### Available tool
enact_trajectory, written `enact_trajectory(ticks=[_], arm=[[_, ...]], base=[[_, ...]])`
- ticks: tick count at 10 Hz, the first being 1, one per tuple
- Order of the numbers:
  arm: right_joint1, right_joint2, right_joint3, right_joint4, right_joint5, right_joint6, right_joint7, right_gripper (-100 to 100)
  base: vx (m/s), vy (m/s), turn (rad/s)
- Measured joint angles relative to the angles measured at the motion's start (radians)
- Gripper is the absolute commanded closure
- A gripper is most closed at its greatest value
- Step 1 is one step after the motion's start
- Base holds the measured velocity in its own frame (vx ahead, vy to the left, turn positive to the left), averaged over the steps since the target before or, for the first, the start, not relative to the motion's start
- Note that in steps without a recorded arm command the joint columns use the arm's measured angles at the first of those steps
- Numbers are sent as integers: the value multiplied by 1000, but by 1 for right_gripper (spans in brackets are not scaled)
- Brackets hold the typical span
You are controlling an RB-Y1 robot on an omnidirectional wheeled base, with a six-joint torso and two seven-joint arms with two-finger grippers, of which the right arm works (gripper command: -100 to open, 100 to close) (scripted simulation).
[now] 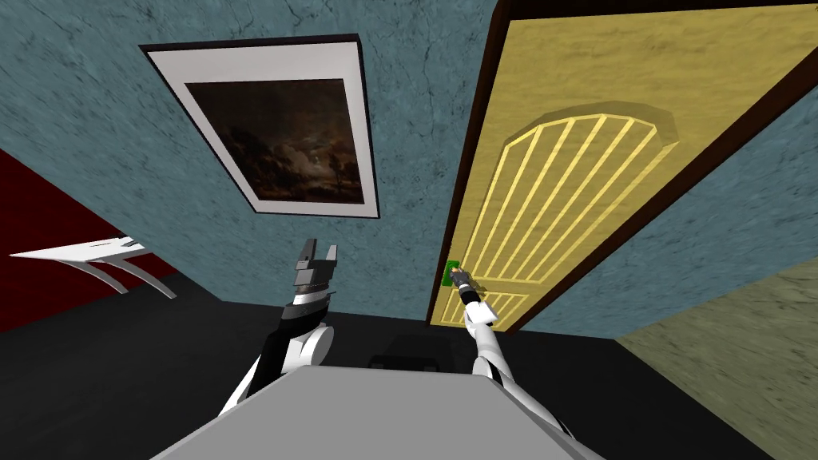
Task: Pull the door open
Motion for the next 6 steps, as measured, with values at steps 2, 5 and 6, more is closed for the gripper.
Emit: enact_trajectory(ticks=[2,5,6], arm=[[0,-1,1,1,1,1,0,100],[1,0,1,2,1,1,0,100],[-1,-10,6,5,3,10,-6,100]], base=[[-12,1,1],[-41,-20,21],[-195,-129,94]])
